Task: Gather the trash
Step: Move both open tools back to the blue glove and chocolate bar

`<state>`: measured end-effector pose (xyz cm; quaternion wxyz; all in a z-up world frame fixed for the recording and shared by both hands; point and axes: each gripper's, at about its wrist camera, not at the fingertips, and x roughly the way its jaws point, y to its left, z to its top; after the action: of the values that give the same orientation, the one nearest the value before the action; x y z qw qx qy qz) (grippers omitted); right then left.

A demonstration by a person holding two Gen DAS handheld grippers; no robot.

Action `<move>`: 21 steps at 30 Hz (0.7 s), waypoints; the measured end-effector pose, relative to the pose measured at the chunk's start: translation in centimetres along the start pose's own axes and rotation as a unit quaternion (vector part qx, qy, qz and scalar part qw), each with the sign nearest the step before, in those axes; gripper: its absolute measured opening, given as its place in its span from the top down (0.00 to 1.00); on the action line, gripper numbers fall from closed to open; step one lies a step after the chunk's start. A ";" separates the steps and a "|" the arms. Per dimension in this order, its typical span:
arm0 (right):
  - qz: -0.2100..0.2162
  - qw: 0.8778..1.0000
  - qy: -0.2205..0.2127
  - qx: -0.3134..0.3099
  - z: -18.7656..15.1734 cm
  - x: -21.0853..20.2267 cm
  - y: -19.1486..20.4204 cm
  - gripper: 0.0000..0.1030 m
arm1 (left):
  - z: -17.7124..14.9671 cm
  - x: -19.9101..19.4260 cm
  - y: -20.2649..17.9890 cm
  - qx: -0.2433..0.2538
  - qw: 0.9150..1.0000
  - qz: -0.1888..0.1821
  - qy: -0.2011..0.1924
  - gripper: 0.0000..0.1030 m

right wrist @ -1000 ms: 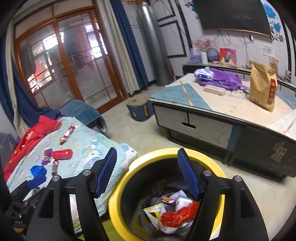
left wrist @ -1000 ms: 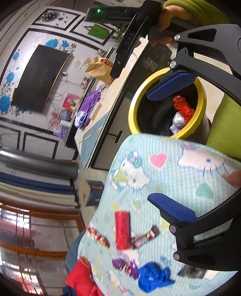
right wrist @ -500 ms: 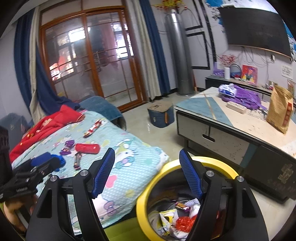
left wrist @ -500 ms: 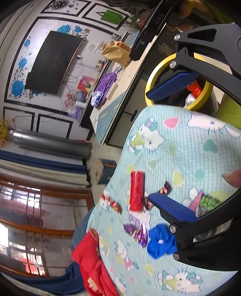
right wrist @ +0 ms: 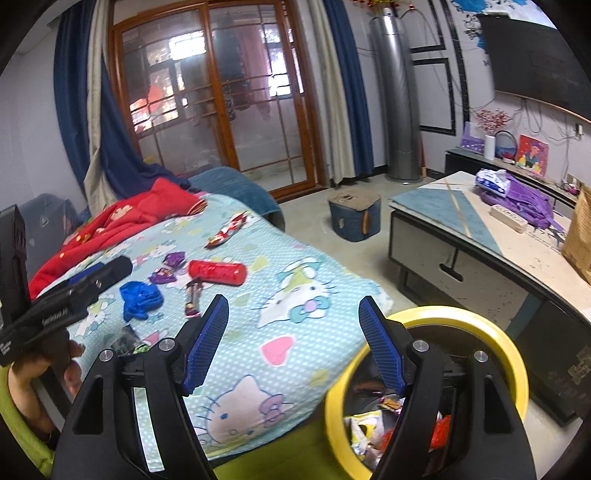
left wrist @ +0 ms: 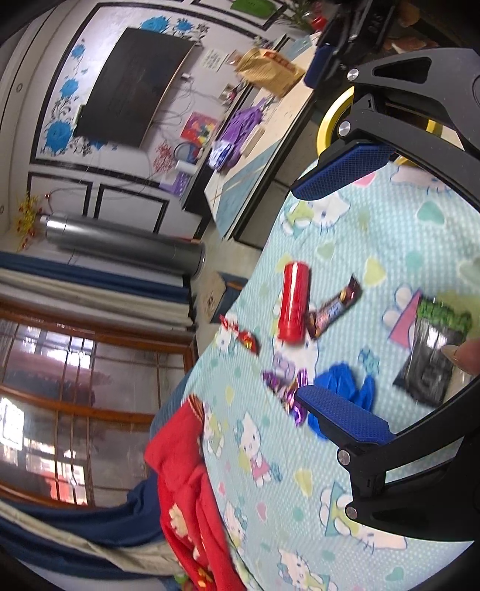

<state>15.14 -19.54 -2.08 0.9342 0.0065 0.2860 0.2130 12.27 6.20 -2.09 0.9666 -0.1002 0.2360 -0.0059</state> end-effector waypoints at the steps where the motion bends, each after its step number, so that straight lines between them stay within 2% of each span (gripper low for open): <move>1: 0.003 1.000 0.003 -0.004 0.0 0.3 0.5 0.32 | 0.0 0.0 0.3 -0.004 1.000 0.002 0.000 0.11; 14: 0.047 0.997 0.043 -0.051 -0.3 4.9 6.1 0.32 | 0.5 0.5 6.2 -0.063 0.997 0.042 0.012 0.11; 19: 0.066 0.993 0.070 -0.069 -0.6 7.5 8.2 0.32 | 0.1 1.3 8.6 -0.089 0.995 0.040 0.034 0.11; 21: 0.074 0.991 0.084 -0.073 -0.8 8.6 8.8 0.37 | -0.2 1.7 9.5 -0.104 0.993 0.039 0.041 0.11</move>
<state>17.67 -8.16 -6.11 0.8867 -0.0589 0.3456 0.3016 13.35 15.35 -4.87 0.9399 -0.1903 0.2785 0.0522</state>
